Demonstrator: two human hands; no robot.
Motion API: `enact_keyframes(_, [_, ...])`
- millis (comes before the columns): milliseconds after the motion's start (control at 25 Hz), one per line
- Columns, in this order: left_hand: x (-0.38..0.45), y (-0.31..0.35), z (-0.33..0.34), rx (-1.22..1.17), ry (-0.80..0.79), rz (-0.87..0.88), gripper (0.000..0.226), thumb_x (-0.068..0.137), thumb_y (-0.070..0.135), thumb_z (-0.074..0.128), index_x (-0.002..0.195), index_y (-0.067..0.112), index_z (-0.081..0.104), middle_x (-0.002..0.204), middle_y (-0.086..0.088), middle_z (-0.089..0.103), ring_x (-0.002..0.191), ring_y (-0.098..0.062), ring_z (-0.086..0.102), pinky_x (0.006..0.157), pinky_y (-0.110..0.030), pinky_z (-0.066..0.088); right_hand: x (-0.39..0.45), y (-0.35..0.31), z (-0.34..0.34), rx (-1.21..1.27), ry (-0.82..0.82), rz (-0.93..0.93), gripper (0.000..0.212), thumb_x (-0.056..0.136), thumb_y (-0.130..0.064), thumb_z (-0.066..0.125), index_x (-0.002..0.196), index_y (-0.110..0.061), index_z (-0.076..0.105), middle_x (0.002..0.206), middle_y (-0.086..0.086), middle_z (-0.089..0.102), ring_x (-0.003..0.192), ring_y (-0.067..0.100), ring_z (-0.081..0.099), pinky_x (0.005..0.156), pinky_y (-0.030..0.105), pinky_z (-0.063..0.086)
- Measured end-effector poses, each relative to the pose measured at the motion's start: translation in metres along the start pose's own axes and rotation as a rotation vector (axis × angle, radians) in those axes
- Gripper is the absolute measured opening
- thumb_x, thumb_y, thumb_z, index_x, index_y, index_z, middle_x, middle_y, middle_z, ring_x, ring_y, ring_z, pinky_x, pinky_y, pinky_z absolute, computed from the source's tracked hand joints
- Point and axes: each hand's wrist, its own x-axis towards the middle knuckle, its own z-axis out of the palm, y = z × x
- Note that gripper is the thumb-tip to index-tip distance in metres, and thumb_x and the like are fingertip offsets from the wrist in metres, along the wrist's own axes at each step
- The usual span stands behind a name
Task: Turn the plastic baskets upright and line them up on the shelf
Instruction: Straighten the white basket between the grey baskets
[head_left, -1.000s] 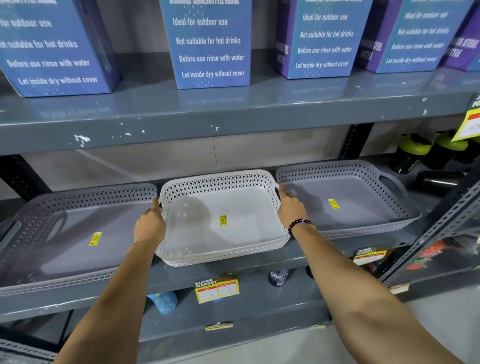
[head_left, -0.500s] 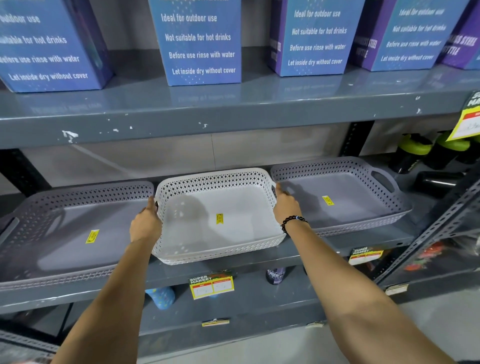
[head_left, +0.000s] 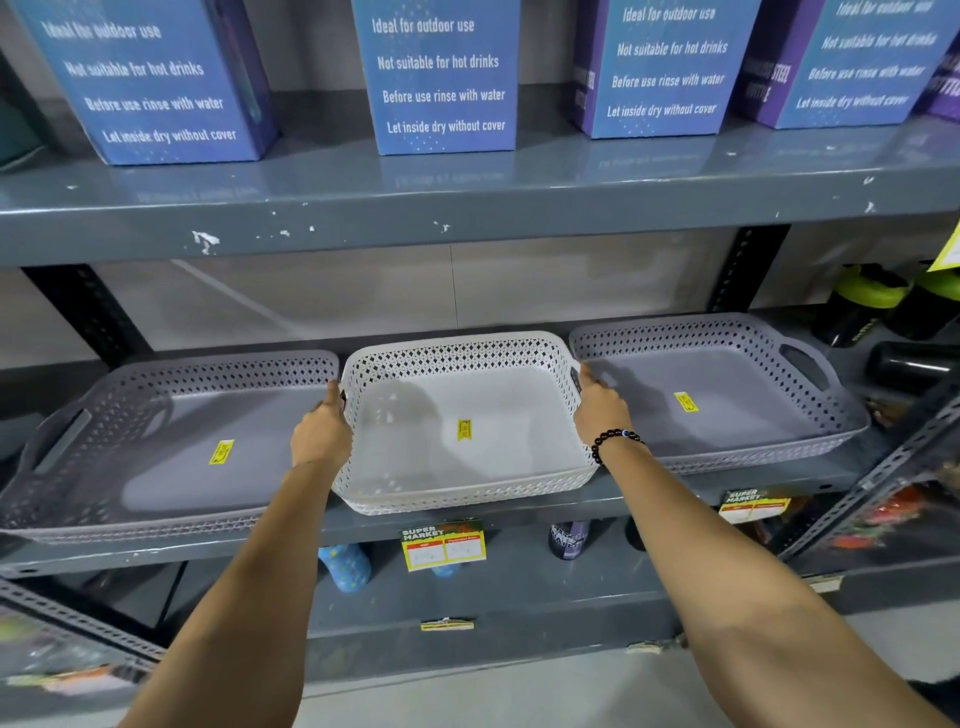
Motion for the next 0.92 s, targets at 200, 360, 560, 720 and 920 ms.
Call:
enact_keyframes(200, [0.0018,-0.0009,0.0021,-0.001,0.003,0.01,0.064,0.094,-0.002,0.031,0.152,0.019,0.015,0.115,-0.026,0.062,0.098,-0.041,0.061,0.079,-0.045,0.05,-0.0024,0.0,0.0006,0.002,0.013,0.015,0.07,0.09,0.007,0.036,0.151,-0.015,0.012,0.111,0.025,0.064,0.1,0.035,0.063,0.083,0.038,0.052])
enact_keyframes(360, [0.0032,-0.0033,0.003,0.009,0.015,0.021,0.06,0.096,0.001,0.029,0.152,0.019,0.015,0.114,-0.028,0.062,0.097,-0.042,0.061,0.081,-0.047,0.05,-0.0027,-0.0006,0.0022,0.004,0.016,0.012,0.07,0.089,0.007,0.037,0.151,-0.014,0.012,0.11,0.024,0.064,0.099,0.035,0.063,0.082,0.039,0.052])
enact_keyframes(560, [0.0038,-0.0045,0.0041,0.011,0.012,0.034,0.059,0.096,0.0,0.029,0.151,0.017,0.016,0.113,-0.029,0.063,0.098,-0.043,0.061,0.081,-0.047,0.05,-0.006,-0.0017,0.0022,0.014,0.029,0.022,0.07,0.088,0.009,0.037,0.151,-0.013,0.013,0.109,0.024,0.065,0.099,0.035,0.063,0.083,0.039,0.052])
enact_keyframes(720, [0.0021,-0.0036,0.0026,-0.014,0.014,0.032,0.059,0.095,-0.001,0.029,0.151,0.015,0.018,0.116,-0.028,0.061,0.101,-0.044,0.059,0.084,-0.048,0.048,-0.0087,-0.0023,-0.0003,0.002,0.02,0.024,0.069,0.088,0.009,0.037,0.151,-0.011,0.013,0.108,0.023,0.066,0.098,0.034,0.063,0.081,0.036,0.052])
enact_keyframes(920, [0.0031,-0.0057,0.0035,-0.009,0.012,0.031,0.06,0.095,-0.001,0.028,0.151,0.017,0.017,0.116,-0.028,0.062,0.101,-0.043,0.06,0.085,-0.048,0.049,-0.0093,-0.0041,-0.0005,-0.016,0.016,0.024,0.069,0.089,0.008,0.037,0.151,-0.011,0.013,0.107,0.023,0.066,0.093,0.032,0.063,0.079,0.036,0.052])
